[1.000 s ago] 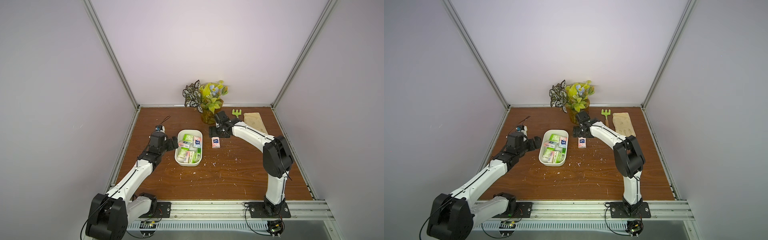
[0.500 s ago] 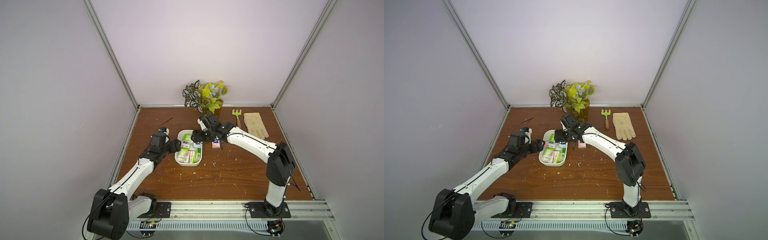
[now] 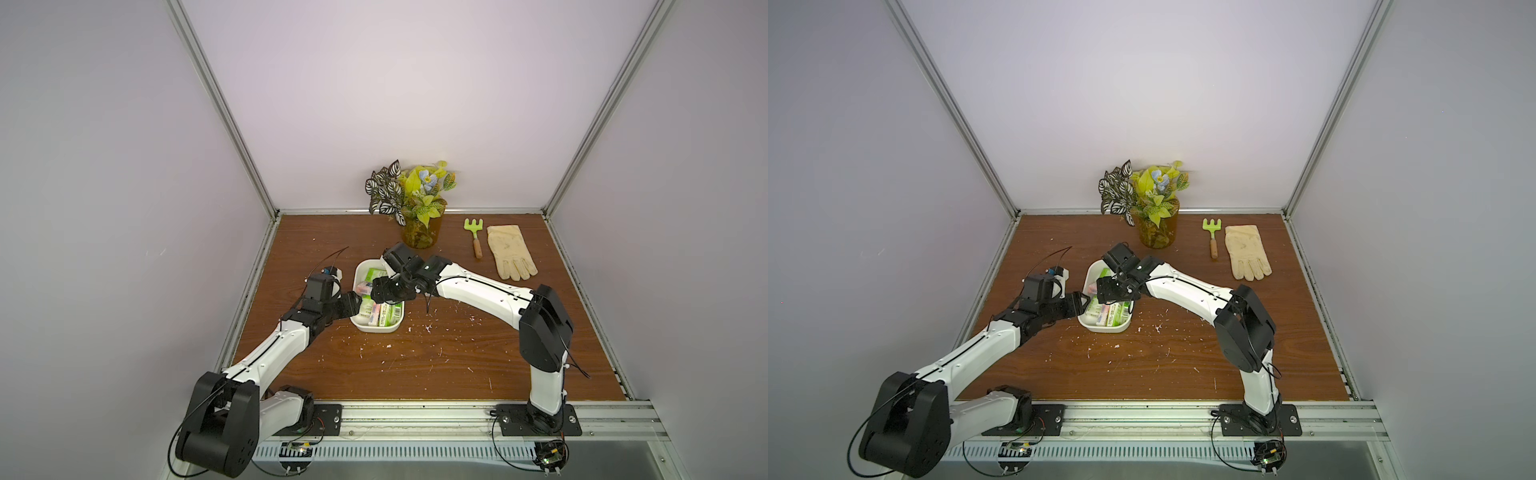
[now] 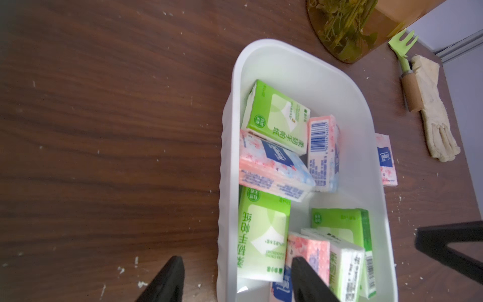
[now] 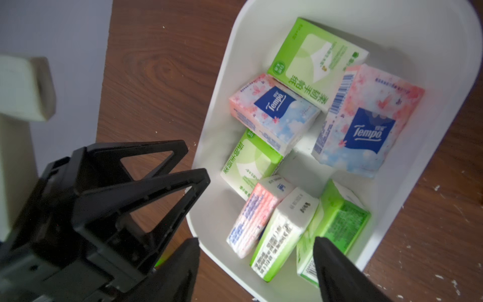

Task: Take the pocket tissues out of the storage box
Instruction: Pick up the pocket tissues from the storage box.

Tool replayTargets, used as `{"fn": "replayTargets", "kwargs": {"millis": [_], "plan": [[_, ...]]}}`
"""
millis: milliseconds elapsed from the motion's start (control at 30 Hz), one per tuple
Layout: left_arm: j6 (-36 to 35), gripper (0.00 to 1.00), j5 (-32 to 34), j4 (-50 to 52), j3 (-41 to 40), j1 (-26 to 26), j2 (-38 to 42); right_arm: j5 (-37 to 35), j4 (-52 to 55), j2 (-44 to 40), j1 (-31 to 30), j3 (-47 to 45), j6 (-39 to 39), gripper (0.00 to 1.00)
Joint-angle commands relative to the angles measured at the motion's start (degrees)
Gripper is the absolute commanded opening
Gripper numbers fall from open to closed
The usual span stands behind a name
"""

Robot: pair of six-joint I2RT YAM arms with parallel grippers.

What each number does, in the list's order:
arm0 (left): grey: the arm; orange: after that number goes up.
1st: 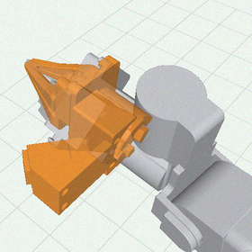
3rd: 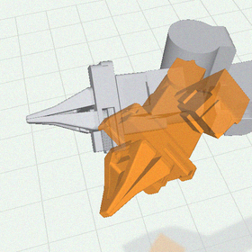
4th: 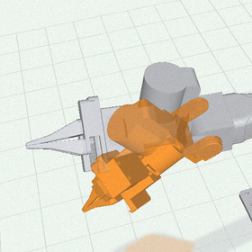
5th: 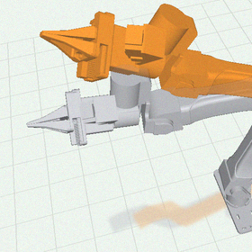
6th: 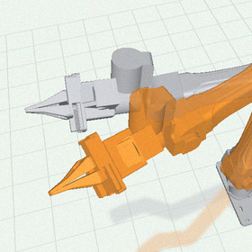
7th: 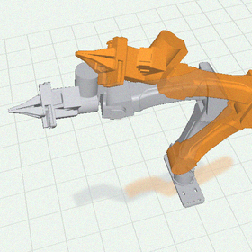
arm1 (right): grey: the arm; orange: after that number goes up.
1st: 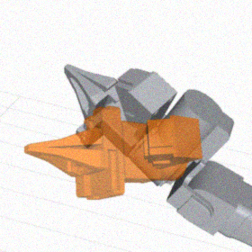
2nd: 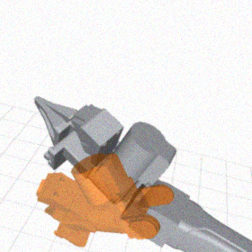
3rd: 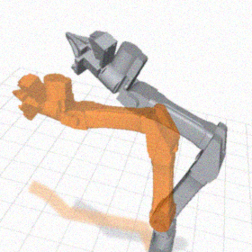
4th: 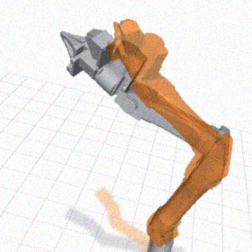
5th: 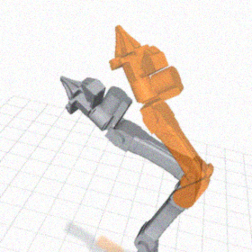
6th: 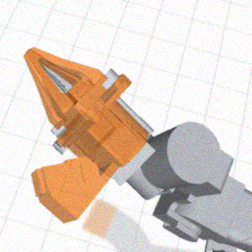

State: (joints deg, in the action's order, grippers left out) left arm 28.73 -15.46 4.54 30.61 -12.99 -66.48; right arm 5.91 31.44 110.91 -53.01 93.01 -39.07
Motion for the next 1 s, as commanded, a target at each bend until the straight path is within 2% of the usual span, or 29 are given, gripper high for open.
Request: {"fn": "replayTargets", "kwargs": {"millis": [0,233,600,967], "plan": [[0.19,0.55,-2.05,-1.27,-0.86,0.77,0.78,-1.34,3.42,0.03,-1.19,1.69,-0.49,0.7],[0.14,0.46,-3.9,-2.31,-2.12,0.72,0.38,-0.49,3.86,1.8,-1.97,1.36,-0.65,0.63],[1.02,0.42,-5.24,-4.14,-3.49,0.69,0.21,-1.48,4.95,3.43,-2.07,0.46,0.32,0.52],[0.62,0.37,-6.05,-4.01,-3.39,0.69,-0.24,-2.99,6.86,4.74,-2.09,-0.17,0.8,0.51]]}}
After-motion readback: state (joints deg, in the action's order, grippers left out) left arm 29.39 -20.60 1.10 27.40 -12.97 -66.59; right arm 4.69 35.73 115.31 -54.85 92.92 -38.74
